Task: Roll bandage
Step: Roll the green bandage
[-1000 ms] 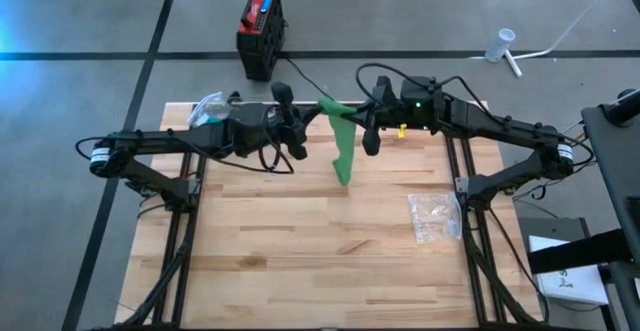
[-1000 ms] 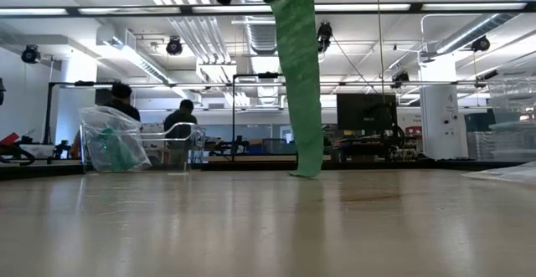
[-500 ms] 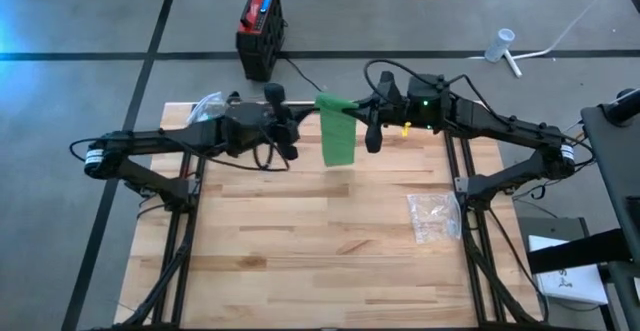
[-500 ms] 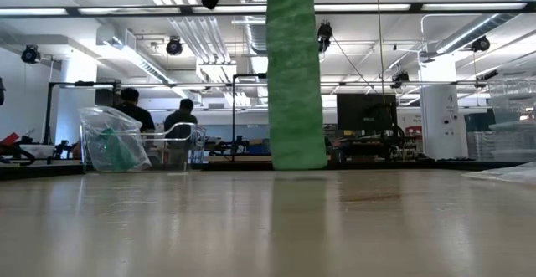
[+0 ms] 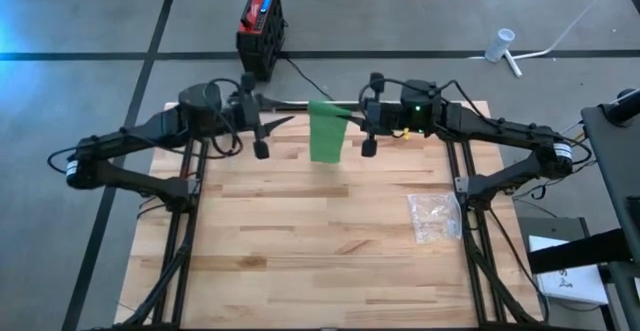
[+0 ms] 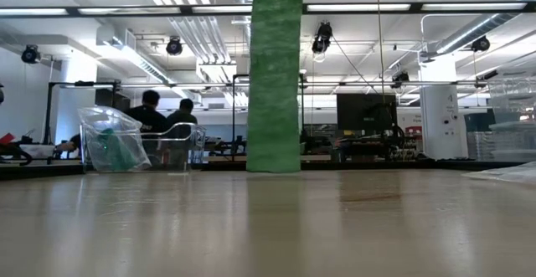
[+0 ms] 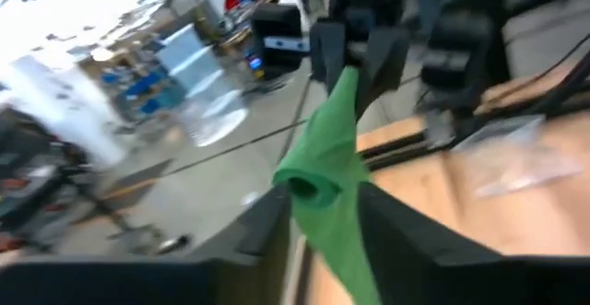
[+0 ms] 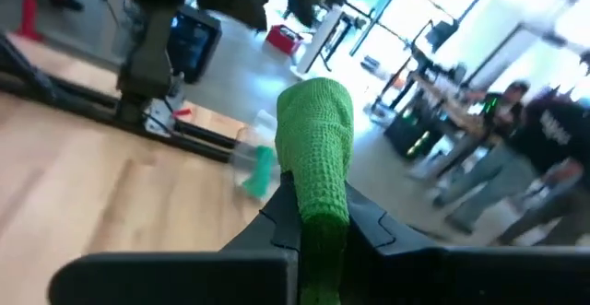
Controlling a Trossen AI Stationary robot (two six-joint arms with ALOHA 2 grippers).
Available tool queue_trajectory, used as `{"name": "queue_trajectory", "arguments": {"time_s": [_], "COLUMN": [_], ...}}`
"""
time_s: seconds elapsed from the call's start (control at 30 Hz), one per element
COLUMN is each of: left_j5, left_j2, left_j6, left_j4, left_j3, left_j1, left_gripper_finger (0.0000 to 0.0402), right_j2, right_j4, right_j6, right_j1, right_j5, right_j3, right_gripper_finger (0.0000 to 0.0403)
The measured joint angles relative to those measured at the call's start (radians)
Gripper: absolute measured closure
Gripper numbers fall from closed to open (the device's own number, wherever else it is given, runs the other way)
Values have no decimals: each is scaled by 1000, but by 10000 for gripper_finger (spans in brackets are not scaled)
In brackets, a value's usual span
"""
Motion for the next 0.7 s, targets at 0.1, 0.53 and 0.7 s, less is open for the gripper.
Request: {"name": "queue_trajectory", "arguments": {"time_s": [0.1,0.53,0.7], "left_j5": [113,174,127], "left_j2": [4,147,146], "left_j6": [-43,3,13], "left_j4": [4,61,43], "left_j3": [0,13,13], "left_j1": [46,69,94], "left_gripper_finger": [227,125,194], "right_j2": [22,101,96], "right_j4": [22,121,123], "right_j6": [-95,-219,-203], "right_j1": [2,2,4], "right_j5": [-16,-45,-45], "right_j3": [-1,3,3], "right_gripper_finger": [382,378,383]}}
